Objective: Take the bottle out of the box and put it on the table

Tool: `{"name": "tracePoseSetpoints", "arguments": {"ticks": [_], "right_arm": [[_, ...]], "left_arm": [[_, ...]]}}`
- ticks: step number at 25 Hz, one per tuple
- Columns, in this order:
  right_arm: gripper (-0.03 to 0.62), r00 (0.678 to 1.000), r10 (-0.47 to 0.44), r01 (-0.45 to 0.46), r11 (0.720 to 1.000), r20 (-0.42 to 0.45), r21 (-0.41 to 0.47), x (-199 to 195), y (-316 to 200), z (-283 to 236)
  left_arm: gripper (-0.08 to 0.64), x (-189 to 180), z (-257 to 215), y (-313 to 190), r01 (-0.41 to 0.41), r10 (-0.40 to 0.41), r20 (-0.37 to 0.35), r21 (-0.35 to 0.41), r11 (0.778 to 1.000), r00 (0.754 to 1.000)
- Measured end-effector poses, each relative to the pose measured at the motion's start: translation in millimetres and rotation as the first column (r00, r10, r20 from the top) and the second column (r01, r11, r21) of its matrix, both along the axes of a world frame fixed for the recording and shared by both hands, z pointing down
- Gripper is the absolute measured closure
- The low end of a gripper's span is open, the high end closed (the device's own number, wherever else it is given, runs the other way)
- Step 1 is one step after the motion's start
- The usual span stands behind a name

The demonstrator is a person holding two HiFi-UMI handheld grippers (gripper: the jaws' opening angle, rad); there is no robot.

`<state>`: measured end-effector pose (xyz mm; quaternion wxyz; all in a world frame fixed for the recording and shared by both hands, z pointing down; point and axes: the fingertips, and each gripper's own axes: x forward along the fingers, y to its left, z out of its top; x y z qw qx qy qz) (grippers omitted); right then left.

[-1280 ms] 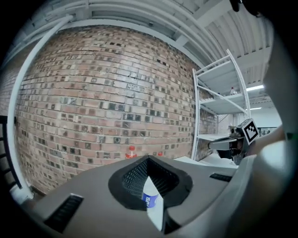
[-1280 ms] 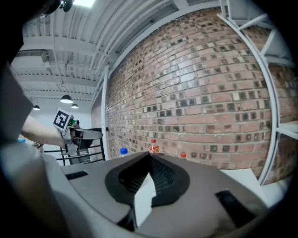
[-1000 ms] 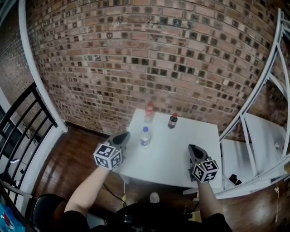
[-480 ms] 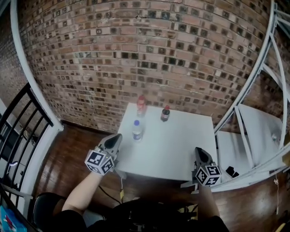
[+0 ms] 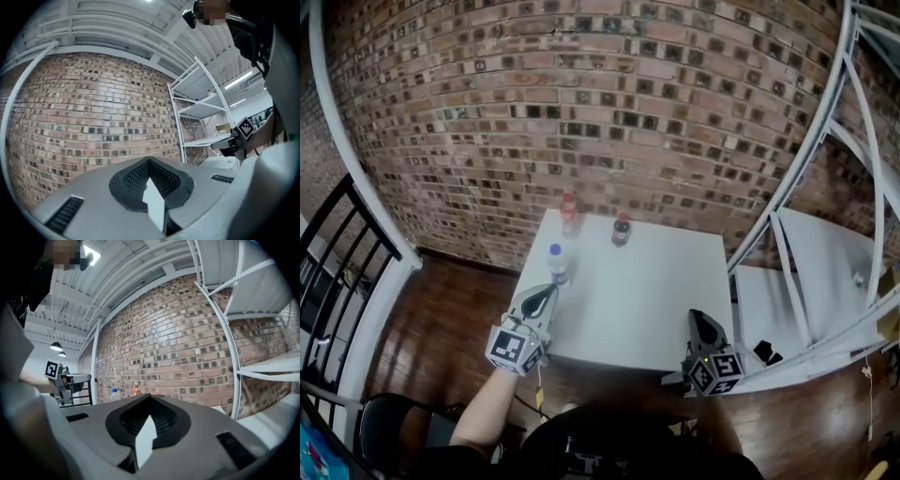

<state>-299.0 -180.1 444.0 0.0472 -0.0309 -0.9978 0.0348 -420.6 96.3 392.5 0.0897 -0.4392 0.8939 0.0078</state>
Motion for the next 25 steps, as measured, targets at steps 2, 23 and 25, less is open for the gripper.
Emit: {"name": "tracePoseSetpoints", "arguments": {"ticks": [2,23,25], "right_arm": [[0.59,1.0,0.009,-0.009,1.0,0.002,-0.007,7,-4,1],[0.591,0.999,0.035,-0.035,0.999,0.005,-0.035,-2,-34,8],[0.591,0.999,0.039,-0.038,0.998,0.005,-0.04,-5,-36,9]], "left_arm": [[0.557,5,3,2,0.022,-0.022,-0.001,0.02,1.0,1.0],[0.557,-12,11,8,0.084,-0.079,-0.064,0.083,0.993,0.995],[0.557,-14,9,8,0.081,-0.077,-0.055,0.086,0.993,0.996]]}}
